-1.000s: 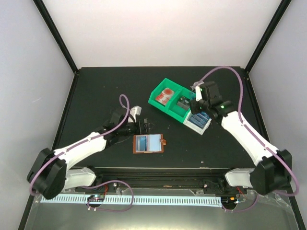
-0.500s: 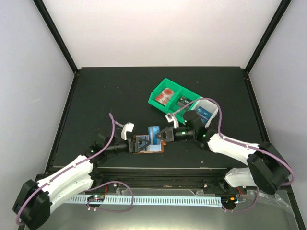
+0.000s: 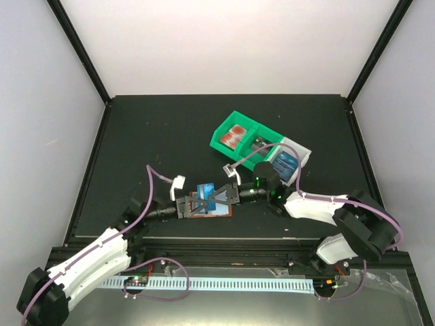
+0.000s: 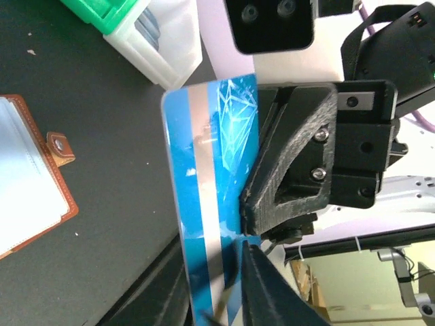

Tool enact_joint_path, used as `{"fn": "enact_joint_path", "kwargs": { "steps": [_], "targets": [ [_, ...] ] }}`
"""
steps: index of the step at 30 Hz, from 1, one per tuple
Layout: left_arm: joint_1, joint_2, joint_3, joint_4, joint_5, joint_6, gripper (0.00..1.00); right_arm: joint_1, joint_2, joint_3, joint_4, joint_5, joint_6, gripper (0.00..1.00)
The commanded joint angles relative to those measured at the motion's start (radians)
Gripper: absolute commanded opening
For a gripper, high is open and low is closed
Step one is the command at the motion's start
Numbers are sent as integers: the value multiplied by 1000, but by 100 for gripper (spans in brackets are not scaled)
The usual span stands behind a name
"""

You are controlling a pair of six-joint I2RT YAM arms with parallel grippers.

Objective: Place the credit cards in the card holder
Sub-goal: Pick up the credit card from the storage box.

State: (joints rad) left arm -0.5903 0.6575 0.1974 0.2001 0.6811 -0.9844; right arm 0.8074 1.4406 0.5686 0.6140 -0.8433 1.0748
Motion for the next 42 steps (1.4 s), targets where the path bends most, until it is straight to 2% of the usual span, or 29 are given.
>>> {"fn": "enact_joint_path", "kwargs": {
  "steps": [1,2,5,6,9,11,13,17,20,22,32,38,42],
  "targets": [
    [1,-42,-12,44,10,-38,17,5,-33,-26,54,-11,15,1],
    [1,-47,-11,41,9,-37,16,4,-37,-29,52,-6,15,1],
    [1,-56,-12,19,7,-24,2,3,-44,-39,54,8,12,2],
    [3,-55,-13,7,2,-17,2,1,-49,-45,53,19,10,8],
    [2,-53,-13,-50,-27,12,2,-3,-74,-65,9,82,-27,43],
    [2,-50,-4,-123,-65,43,2,-5,-100,-65,-87,148,-90,56],
    [3,-42,7,-208,-118,76,1,-4,-125,-60,-213,232,-157,60],
    [5,7,9,-303,-206,128,2,21,-144,-2,-532,513,-284,62],
    [6,83,19,-300,-219,165,2,126,-124,91,-791,878,-316,62],
    [6,140,32,-288,-222,190,2,178,-74,143,-890,1008,-313,62],
    [25,311,52,-165,-175,211,2,333,228,375,-1128,1197,-263,63],
    [31,338,51,-95,-154,208,2,341,272,389,-1178,1237,-228,59],
    [34,369,51,-47,-152,208,2,340,288,386,-1161,1209,-224,52]
  ]
}}
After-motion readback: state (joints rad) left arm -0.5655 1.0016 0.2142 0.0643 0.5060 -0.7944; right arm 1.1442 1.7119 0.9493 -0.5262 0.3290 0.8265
